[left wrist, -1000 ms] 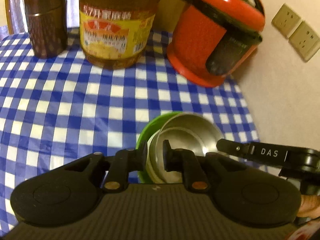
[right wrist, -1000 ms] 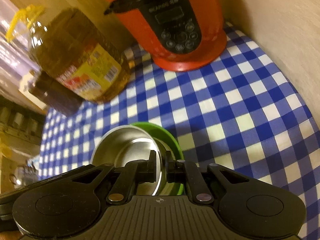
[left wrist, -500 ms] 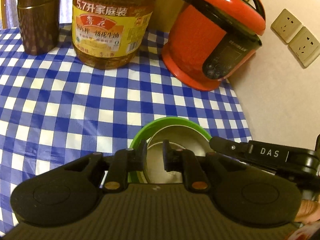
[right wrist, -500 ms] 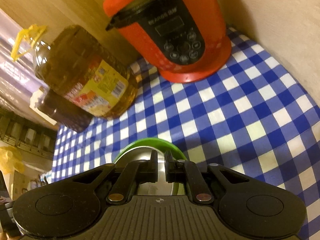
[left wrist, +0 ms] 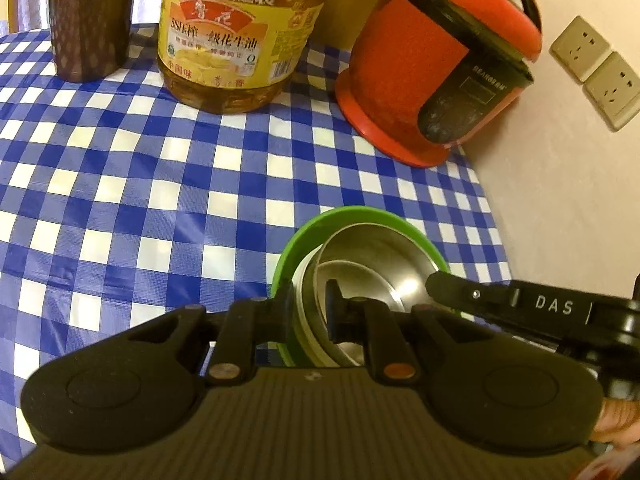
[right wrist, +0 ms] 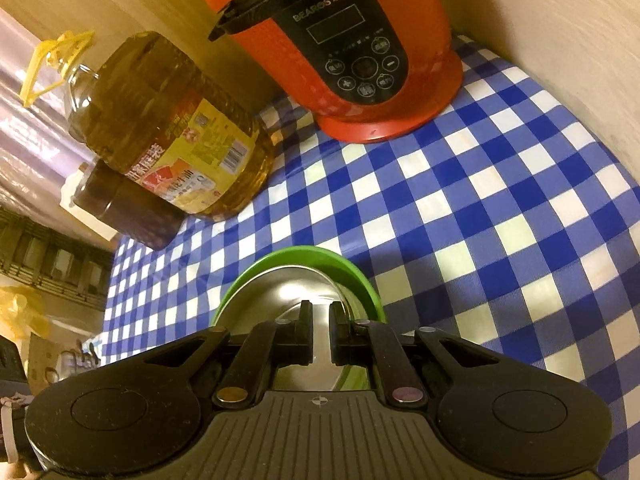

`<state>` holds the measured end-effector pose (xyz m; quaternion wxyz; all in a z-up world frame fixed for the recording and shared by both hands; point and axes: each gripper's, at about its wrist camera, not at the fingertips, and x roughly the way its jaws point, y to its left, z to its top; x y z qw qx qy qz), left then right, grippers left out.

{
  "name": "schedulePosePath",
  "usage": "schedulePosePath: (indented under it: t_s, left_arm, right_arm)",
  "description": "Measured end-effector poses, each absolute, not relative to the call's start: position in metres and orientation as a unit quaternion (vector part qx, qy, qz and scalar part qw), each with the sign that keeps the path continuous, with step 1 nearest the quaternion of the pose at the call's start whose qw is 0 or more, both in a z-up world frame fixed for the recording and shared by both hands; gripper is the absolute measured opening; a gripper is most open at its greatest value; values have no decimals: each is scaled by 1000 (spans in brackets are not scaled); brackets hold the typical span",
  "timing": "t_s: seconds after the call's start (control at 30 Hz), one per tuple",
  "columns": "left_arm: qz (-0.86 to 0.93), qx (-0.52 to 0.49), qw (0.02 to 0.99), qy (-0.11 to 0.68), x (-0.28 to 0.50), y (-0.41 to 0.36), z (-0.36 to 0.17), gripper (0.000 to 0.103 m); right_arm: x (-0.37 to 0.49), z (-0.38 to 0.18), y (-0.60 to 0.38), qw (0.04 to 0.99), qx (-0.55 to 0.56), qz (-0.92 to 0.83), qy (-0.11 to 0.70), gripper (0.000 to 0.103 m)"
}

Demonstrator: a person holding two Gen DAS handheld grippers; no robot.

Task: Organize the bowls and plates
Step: 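Close both grippers on the green bowl rim, gripping the nested stack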

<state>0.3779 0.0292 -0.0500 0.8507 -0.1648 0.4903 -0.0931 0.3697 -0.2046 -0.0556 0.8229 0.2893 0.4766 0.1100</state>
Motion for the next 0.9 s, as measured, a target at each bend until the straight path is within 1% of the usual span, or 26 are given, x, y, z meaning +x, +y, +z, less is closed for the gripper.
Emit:
schedulePosePath:
  t_s: [0.27, 0.57, 0.77, 0.9]
  left_arm:
    - [-109, -199, 859, 459, 375, 35, -44, 14]
    - [-114, -198, 872, 433, 384, 30, -38, 14]
    - [-126, -186, 858, 462, 388, 25, -53, 13]
    - [-126, -189, 855, 466, 385, 25, -59, 13]
  right_arm:
    - [350, -46, -212, 825, 305, 112, 462, 8]
    - [366, -53, -210, 827, 300, 104, 465, 8]
    - [366, -57, -206, 827, 294, 106, 467, 8]
    - [365, -58, -206, 826, 291, 108, 470, 8]
